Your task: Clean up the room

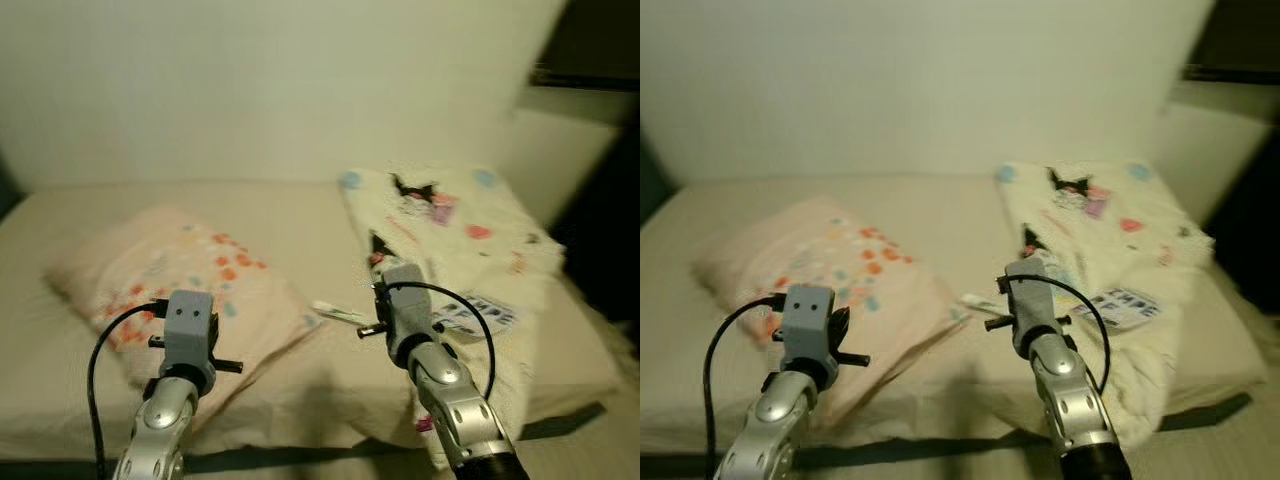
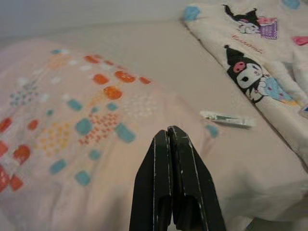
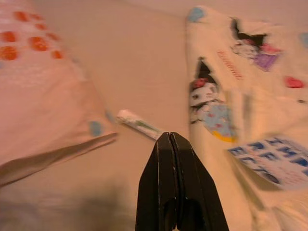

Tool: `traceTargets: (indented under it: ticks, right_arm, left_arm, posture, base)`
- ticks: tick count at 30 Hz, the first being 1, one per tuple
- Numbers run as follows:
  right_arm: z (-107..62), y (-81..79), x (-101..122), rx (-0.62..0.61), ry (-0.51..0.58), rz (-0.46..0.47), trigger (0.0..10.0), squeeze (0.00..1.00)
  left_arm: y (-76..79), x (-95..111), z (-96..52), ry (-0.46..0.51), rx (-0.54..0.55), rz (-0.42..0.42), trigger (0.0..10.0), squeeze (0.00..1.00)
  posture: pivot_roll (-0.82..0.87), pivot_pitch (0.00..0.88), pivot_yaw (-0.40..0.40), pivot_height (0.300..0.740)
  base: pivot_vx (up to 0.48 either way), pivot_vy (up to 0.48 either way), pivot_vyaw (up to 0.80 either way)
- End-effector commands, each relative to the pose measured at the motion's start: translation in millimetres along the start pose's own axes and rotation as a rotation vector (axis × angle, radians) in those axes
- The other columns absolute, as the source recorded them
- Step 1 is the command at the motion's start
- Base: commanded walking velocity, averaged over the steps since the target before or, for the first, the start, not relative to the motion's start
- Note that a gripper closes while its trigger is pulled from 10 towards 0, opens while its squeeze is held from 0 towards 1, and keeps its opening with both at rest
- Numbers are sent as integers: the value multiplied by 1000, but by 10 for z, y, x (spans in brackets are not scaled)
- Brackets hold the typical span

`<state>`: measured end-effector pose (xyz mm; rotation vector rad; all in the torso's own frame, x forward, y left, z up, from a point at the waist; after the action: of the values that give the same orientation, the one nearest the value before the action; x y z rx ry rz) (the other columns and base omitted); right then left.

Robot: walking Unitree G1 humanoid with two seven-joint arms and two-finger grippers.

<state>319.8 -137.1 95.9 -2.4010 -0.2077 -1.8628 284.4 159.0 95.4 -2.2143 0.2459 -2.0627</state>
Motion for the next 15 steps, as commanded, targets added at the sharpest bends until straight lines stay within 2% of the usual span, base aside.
traceTargets:
  ticks: [1, 7, 15]
  right_arm:
    - [7, -28, -24, 10, -5, 7, 10000, 0]
    - [10, -39, -27, 13, -7, 6, 10000, 0]
    - [10, -44, -32, 10, -6, 9, 10000, 0]
  left_arm:
    - [-19, -54, -14, -18, 10, -10, 10000, 0]
    - [-27, -38, -16, -6, 13, -22, 10000, 0]
    - [-20, -22, -16, 6, 2, -24, 10000, 0]
  posture:
    - [-80, 44, -55, 740]
    - [-78, 45, -55, 740]
    - [-77, 41, -50, 740]
  base:
    - [0, 0, 0]
    - [0, 0, 0]
    - [304, 0, 0]
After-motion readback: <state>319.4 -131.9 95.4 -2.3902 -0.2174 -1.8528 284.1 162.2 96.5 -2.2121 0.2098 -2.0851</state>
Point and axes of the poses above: a point about 5 cm out from each wrist's last joint towards the gripper, its own z axis pointing out of the wrist towards the gripper, its own x axis along the axis of the wrist's last joint, y = z × x, the point moved 1 cm from there along z, pointing out of the wrist towards the gripper, and after that the axes turned 8 degrees about z, right-handed, at the moved point
